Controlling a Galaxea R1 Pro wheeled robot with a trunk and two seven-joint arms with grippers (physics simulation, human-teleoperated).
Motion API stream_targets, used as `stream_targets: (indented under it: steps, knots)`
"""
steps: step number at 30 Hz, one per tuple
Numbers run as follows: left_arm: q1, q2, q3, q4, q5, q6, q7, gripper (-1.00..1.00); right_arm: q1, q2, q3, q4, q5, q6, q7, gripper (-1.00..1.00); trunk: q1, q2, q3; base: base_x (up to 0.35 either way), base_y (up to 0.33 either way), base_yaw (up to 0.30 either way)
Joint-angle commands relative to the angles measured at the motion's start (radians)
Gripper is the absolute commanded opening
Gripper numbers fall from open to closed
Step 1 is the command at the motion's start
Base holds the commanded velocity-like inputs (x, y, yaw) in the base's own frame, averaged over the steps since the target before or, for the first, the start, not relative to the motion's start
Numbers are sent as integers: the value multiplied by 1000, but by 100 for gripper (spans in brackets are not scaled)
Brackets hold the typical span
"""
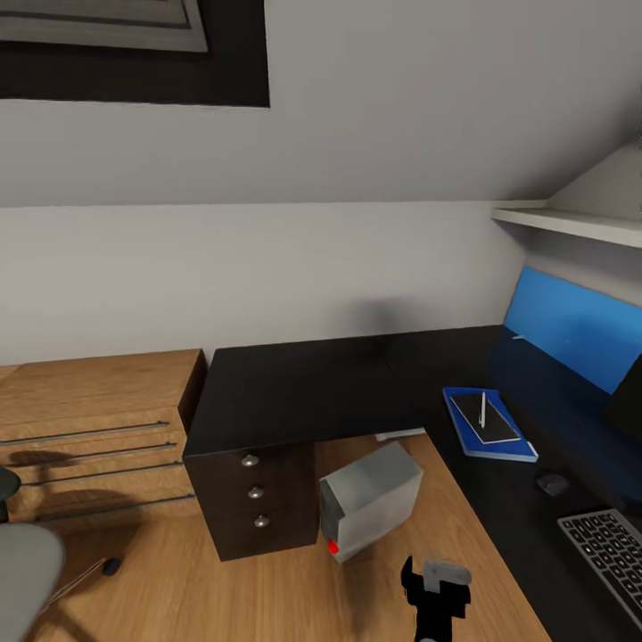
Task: In the bedroom, organize the workspace by keeping the computer under the desk, ensuring the monitor is on the desk, placing the keyboard on the desk next to the monitor, placing the mouse on the desk next to the keyboard, moving the folder from the swivel chair onto the desk next to the mouse, stacking the notebook on top of the folder with the pen on top of the notebook, and positioning the swivel chair next to the desk.
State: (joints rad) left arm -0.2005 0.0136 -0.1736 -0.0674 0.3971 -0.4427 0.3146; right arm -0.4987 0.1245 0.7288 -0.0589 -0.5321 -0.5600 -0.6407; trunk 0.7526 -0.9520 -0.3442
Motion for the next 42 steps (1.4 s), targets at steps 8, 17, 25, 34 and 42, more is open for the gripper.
stream_targets:
  steps: [8,17,25,34,42]
  knots:
    - [0,0,-7,0,6,-2,4,100,61,-1,9,38,-7,-70,107,100,-23,41,29,0,0,93]
    - [0,-1,-7,0,8,-1,4,100,71,-1,9,40,-8,-82,161,100,-57,104,61,0,0,243]
    - [0,-1,-8,0,8,1,4,100,72,0,9,44,-12,-198,161,100,-88,160,86,0,0,278]
    - [0,-1,-9,0,7,1,4,100,74,1,10,46,-8,-224,160,100,-123,223,112,0,0,268]
    - [0,-1,-10,0,6,1,4,100,85,3,11,45,-4,-227,161,100,-153,279,127,0,0,36]
